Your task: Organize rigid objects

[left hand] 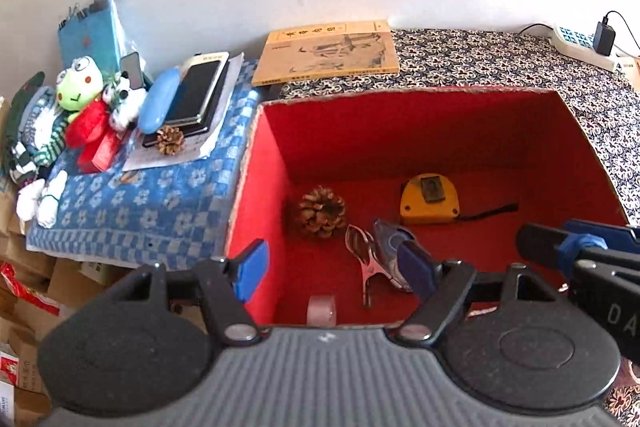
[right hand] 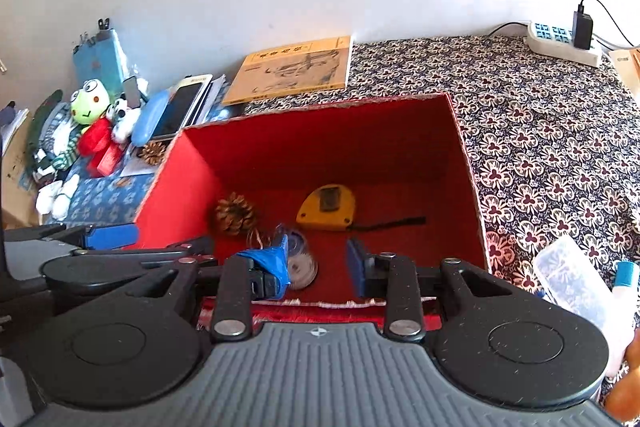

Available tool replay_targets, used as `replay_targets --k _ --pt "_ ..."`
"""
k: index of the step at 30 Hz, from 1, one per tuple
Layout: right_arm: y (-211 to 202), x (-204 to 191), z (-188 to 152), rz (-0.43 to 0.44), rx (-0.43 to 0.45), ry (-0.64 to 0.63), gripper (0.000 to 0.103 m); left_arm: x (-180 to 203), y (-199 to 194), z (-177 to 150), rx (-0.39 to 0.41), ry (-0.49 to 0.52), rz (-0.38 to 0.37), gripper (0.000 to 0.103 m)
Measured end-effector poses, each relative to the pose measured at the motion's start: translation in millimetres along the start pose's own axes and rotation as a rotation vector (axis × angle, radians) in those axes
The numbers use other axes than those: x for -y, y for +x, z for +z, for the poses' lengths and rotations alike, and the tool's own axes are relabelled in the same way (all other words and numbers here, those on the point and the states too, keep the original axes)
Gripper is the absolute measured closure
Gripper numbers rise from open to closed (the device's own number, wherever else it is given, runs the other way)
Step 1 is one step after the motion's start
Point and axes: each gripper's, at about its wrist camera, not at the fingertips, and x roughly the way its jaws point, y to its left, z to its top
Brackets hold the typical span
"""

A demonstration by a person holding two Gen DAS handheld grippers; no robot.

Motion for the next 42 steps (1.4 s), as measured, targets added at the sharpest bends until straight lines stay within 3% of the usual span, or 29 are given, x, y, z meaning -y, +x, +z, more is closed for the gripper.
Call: replay_targets --k 8,25,42 --pt "15.2 3.9 -0.6 -0.011 0.069 0.018 0.088 -1.5 17.5 -1.9 0.024 0.007 0.008 0.023" --pt "42.4 11.6 4.3 -0.049 0.176 -0.026 0.088 -7.7 58.0 13.9 0.021 -0.005 -0.056 0.023" --pt "63.2 22.1 7.6 -0.051 0.113 0.006 0.088 -9.2 73.6 16.1 0.006 -0.009 -0.034 0.023"
